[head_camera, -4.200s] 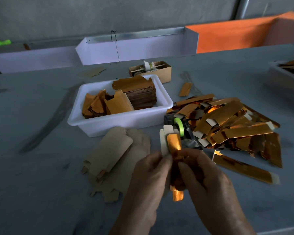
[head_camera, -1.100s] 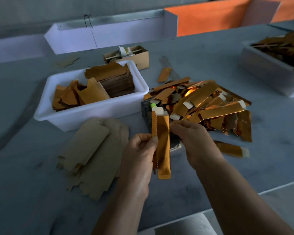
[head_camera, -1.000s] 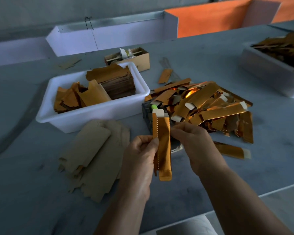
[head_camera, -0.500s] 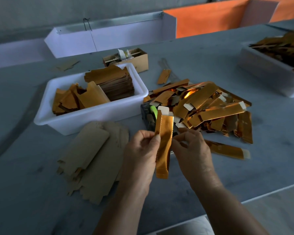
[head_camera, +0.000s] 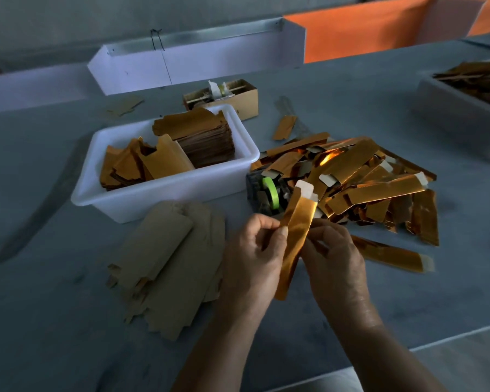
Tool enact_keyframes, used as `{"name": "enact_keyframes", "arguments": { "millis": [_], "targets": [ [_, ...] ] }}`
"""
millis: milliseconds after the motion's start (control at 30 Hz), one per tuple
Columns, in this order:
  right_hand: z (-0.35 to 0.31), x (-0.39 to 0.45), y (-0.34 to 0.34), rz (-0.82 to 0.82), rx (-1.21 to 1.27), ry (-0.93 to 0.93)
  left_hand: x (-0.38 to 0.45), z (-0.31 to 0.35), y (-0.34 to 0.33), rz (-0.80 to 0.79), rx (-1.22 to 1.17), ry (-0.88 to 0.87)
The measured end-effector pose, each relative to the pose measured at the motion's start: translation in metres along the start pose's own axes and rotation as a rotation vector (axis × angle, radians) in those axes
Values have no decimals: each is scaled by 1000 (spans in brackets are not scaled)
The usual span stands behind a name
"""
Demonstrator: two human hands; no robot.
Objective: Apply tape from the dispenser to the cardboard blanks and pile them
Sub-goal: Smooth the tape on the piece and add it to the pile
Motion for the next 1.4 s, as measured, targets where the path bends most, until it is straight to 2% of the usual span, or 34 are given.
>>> {"name": "enact_keyframes", "arguments": {
  "millis": [100,233,333,400,533,600,667,767,1000,1400],
  "targets": [
    [1,2,0,21,-86,60,4,0,1,-44,42,27],
    [2,8,4,35,-198,43,3,6,4,-63,171,-62],
    [3,7,17,6,-170,-8,-4,9,5,-39,156,-31],
    [2,5,29,-36,-53,-68,-8,11,8,8,96,32],
    [-17,-4,48,-280,300,-187,-13,15,15,21,4,139],
    [-26,-7,50,-414,330,-177,-14,17,16,-30,10,172],
    [-31,-10,48,-463,306,-145,-15,20,16,-69,3,198],
    [-34,-10,44,-464,224,-108,-16,24,17,-111,-38,238],
    [-31,-9,47,-443,209,-85,-16,31,18,-186,-316,385],
    [-30,-8,49,-447,33,-9,-21,39,21,-219,-363,378]
  ]
}}
Point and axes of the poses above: each hand's wrist, its own x-axis towards the middle knuckle, its own y-axis out of the back of the hand, z = x × y, the point moved 1 cm from there along x, towards the middle knuckle, and after that the axes turned 5 degrees about -y, right-handed, at the moved point
